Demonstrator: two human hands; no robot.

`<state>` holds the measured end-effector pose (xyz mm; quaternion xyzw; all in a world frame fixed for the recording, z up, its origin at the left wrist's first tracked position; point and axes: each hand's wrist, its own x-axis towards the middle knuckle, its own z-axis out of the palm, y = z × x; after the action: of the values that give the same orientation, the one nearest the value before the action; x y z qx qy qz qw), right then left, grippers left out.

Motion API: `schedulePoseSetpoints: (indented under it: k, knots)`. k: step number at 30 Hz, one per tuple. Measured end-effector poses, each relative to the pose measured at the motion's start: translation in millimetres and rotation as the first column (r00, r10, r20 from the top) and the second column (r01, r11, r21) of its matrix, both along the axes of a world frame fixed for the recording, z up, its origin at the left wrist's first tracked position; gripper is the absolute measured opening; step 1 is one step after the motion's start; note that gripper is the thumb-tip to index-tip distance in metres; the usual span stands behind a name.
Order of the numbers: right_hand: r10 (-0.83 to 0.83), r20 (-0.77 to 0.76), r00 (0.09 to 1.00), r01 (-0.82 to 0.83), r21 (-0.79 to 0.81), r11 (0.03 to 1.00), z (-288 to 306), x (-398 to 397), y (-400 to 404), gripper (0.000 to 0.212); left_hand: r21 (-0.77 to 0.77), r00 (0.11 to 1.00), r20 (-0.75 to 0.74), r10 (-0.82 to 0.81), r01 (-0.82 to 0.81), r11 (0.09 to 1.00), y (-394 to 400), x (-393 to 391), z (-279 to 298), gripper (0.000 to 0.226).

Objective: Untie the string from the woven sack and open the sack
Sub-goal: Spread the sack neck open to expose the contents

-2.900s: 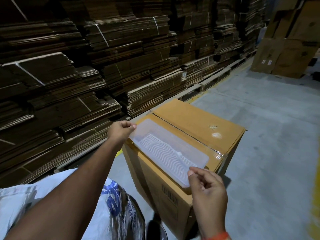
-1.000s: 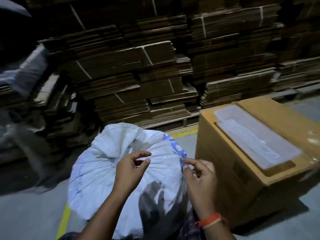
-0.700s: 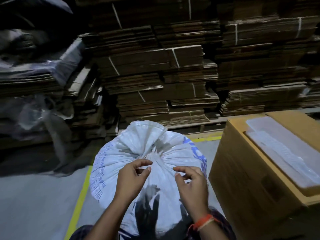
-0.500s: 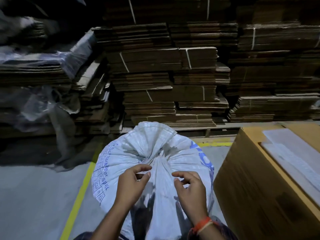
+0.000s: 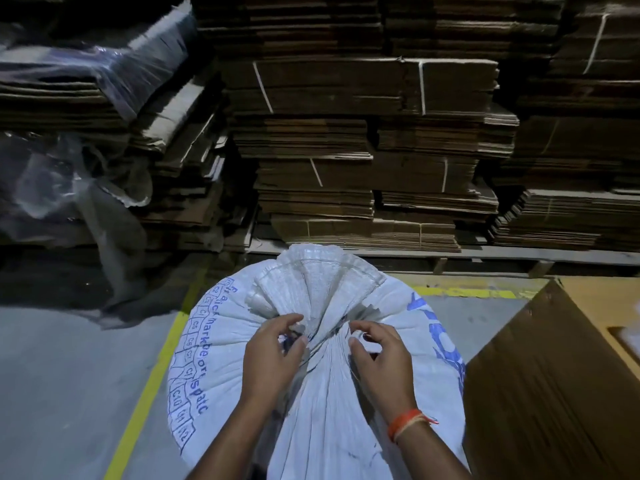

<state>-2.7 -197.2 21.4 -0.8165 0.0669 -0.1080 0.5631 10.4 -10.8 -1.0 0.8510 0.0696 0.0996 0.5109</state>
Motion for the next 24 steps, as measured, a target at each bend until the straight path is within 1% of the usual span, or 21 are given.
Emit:
schedulePoseSetpoints:
  k: [2,5,6,8,10,13,16,19,21,24]
  knots:
    - [-0.033,0.027,0.999,0.032,0.03,0.999,1,10,0,0.031,-0.019,0.996,0.073,0.05,-0.048,0.999,1,7,-1,0.035]
    - [-0.113,0.086,0.99,0.102,0.115,0.988,11,27,-1,0.027,-0.083,0.985,0.122,0.122,-0.113,0.99,5,18,10,0.036]
    - [-0.122,0.097,0.988,0.107,0.141,0.984,15,32,-1,0.026,-0.115,0.984,0.125,0.124,-0.109,0.987,6,22,14,0.035]
    - [-0.109,0.102,0.989,0.095,0.133,0.987,22,41,-2,0.024,-0.149,0.989,0.114,0.091,-0.073,0.986,6,29,23,0.034]
    - [-0.084,0.077,0.993,0.078,0.078,0.994,21,47,-1,0.025,-0.102,0.995,0.094,0.038,-0.028,0.994,4,34,28,0.037]
    - [-0.062,0.023,0.998,0.062,0.012,0.998,11,49,5,0.028,0.072,0.995,0.096,-0.003,-0.004,0.997,-4,31,24,0.051]
    - [-0.036,-0.013,0.999,0.037,0.036,0.999,-2,52,14,0.035,0.178,0.993,0.101,-0.057,0.038,0.983,-17,31,22,0.068]
    - [-0.051,-0.058,0.997,0.055,0.072,0.996,-7,60,21,0.035,0.317,0.989,0.069,-0.129,0.101,0.943,-27,43,22,0.078]
    - [-0.069,-0.082,0.994,0.077,0.099,0.992,-6,62,23,0.037,0.372,0.985,0.044,-0.165,0.137,0.918,-29,52,23,0.08]
    - [-0.071,-0.086,0.994,0.079,0.089,0.993,-3,60,21,0.041,0.347,0.979,0.057,-0.197,0.165,0.923,-24,56,27,0.069]
